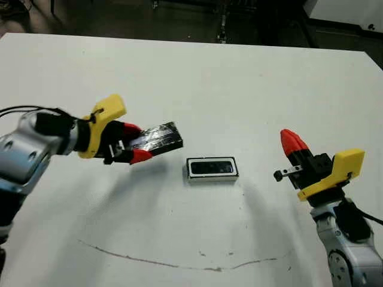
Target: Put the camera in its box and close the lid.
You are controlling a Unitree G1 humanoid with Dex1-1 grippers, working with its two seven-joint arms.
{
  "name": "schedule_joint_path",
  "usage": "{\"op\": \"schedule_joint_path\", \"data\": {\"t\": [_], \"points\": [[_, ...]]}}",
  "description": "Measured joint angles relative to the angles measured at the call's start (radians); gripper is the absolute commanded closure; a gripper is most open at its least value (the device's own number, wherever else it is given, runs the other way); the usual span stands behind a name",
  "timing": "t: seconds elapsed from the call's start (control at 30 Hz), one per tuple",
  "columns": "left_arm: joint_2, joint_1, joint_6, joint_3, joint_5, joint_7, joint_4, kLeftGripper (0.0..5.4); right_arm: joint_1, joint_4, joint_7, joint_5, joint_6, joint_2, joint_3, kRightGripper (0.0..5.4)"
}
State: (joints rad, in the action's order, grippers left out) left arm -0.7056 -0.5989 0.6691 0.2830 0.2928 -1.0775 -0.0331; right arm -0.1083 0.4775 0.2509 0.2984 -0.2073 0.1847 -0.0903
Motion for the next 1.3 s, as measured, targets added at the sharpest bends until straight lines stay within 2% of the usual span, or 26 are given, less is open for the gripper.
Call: {"op": "schedule_joint_path", "data": {"t": [0.33,0.7,1.3], "points": [[0.073,-0.035,-0.032,0.059,-0.044,-0.036,0.061,2.22,0.001,-0.002,0.001,0.000,0.001,0.000,0.001,5.40],[0.110,-0.023,-0.040,0.098,-0.074,-0.040,0.060,2.22,0.000,-0.008,0.009,-0.001,0.012,0.000,0.001,5.40],[0.185,-0.001,-0.089,0.123,-0.073,-0.053,0.075,2.23,-0.003,-0.008,0.008,-0.001,0.011,0.000,0.001,5.40]]}}
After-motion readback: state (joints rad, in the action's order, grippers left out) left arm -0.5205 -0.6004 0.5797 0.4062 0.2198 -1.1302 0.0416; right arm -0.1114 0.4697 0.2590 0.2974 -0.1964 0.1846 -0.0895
